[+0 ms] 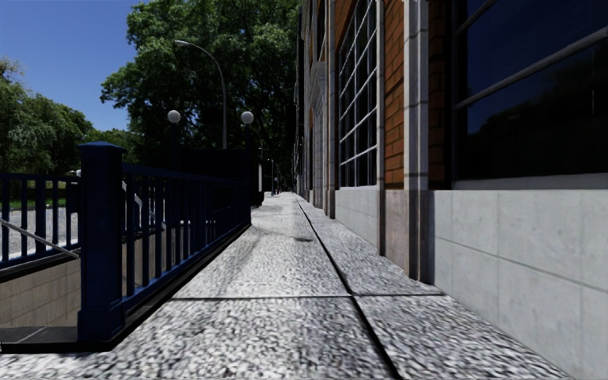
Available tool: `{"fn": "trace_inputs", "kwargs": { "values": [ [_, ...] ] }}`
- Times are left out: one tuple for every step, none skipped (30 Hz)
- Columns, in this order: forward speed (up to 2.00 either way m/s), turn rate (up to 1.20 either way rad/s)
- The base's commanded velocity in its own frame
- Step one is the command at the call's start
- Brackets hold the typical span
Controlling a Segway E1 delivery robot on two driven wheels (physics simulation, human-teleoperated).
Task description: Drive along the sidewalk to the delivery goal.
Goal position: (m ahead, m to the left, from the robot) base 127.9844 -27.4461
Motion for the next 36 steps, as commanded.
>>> {"fn": "trace_inputs", "kwargs": {
  "values": [
    [2.00,0.08],
    [2.00,0.08],
    [2.00,0.08],
    [2.00,0.08],
    [2.00,0.08],
    [2.00,0.10],
    [2.00,0.10],
    [2.00,0.10],
    [2.00,0.10],
    [2.00,0.11],
    [2.00,0.11],
    [2.00,0.11],
    [2.00,0.11],
    [2.00,0.11],
    [2.00,0.15],
    [2.00,0.15],
    [2.00,0.19],
    [2.00,0.15],
    [2.00,0.02],
    [2.00,0.02],
    [2.00,0.00],
    [2.00,0.00],
    [2.00,0.00],
    [2.00,0.00],
    [2.00,0.00],
    [2.00,0.00],
    [2.00,0.00],
    [2.00,0.00],
    [2.00,0.00],
    [2.00,0.00],
    [2.00,0.00],
    [2.00,0.00],
    [2.00,0.02],
    [2.00,0.02],
    [2.00,0.08],
    [2.00,0.12]
  ]
}}
